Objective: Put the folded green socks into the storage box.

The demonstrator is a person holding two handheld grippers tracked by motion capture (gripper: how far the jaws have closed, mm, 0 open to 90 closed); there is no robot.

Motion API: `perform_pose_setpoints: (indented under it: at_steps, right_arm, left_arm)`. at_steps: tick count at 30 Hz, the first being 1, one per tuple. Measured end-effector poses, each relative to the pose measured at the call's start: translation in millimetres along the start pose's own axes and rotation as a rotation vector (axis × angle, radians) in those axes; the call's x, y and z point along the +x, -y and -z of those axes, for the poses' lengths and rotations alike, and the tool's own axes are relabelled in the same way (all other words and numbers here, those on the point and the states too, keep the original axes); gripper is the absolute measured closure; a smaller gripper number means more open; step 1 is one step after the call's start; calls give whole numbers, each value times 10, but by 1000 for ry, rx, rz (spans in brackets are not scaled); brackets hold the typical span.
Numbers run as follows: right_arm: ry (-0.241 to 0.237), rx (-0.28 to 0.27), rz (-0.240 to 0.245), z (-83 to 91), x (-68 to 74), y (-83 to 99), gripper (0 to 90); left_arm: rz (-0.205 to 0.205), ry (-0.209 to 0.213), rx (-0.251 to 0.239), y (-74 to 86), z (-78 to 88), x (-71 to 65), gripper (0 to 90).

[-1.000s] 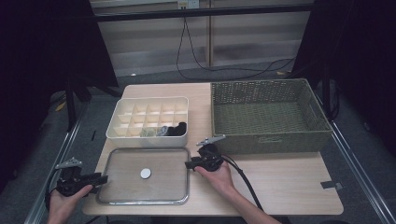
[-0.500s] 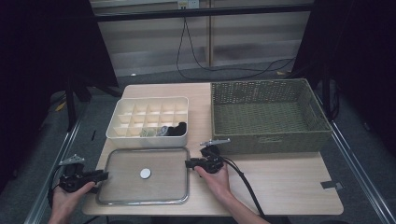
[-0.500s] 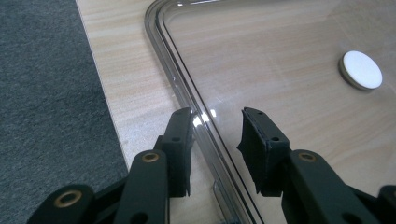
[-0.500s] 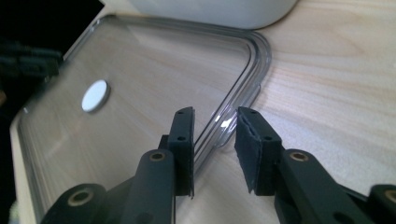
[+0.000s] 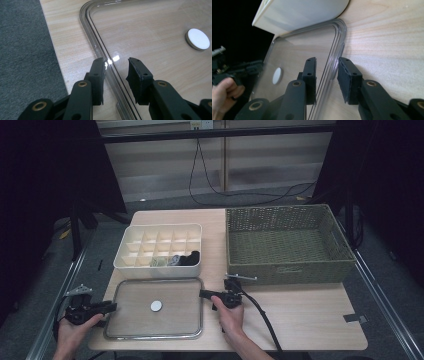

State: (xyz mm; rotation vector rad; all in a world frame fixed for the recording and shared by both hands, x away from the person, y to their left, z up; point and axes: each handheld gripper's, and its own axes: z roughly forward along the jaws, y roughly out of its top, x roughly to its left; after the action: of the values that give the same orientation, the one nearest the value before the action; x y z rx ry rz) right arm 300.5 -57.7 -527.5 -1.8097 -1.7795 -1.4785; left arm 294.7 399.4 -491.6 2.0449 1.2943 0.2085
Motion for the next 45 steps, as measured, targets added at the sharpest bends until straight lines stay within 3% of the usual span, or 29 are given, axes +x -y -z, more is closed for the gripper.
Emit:
perform_pose_setpoints:
  at_steps: [4, 7, 10, 20, 26, 31, 34, 36, 41, 45]
  right_arm:
    - [-21, 1, -51, -3, -19, 14, 709]
    - [-60, 33, -86, -35, -39, 20, 735]
    - [-50, 41, -57, -34, -17, 19, 735]
    - [-128, 145, -8, -61, -11, 10, 704]
    - [-161, 178, -9, -105, 2, -7, 680]
    - [-155, 188, 0, -105, -4, -20, 719]
    - [-164, 177, 0, -93, -9, -20, 734]
    - [-160, 173, 2, -90, -7, -22, 733]
    - [-177, 150, 1, -72, -7, -13, 744]
    - [-189, 134, 26, -47, 2, -4, 750]
  left_arm:
    - [-4, 5, 3, 0, 2, 5, 659]
    - [1, 12, -2, -9, -10, 8, 659]
    - [-2, 14, -1, -10, -11, 17, 659]
    - [9, 21, 0, -44, -39, 28, 656]
    - [9, 30, 1, -47, -38, 42, 654]
    - [14, 31, -10, -36, -42, 38, 642]
    - [40, 66, -21, -29, -41, 63, 573]
    - [37, 83, -19, -29, -42, 58, 540]
    - [24, 76, 5, -56, -44, 21, 419]
    - [47, 92, 11, -46, -31, 20, 349]
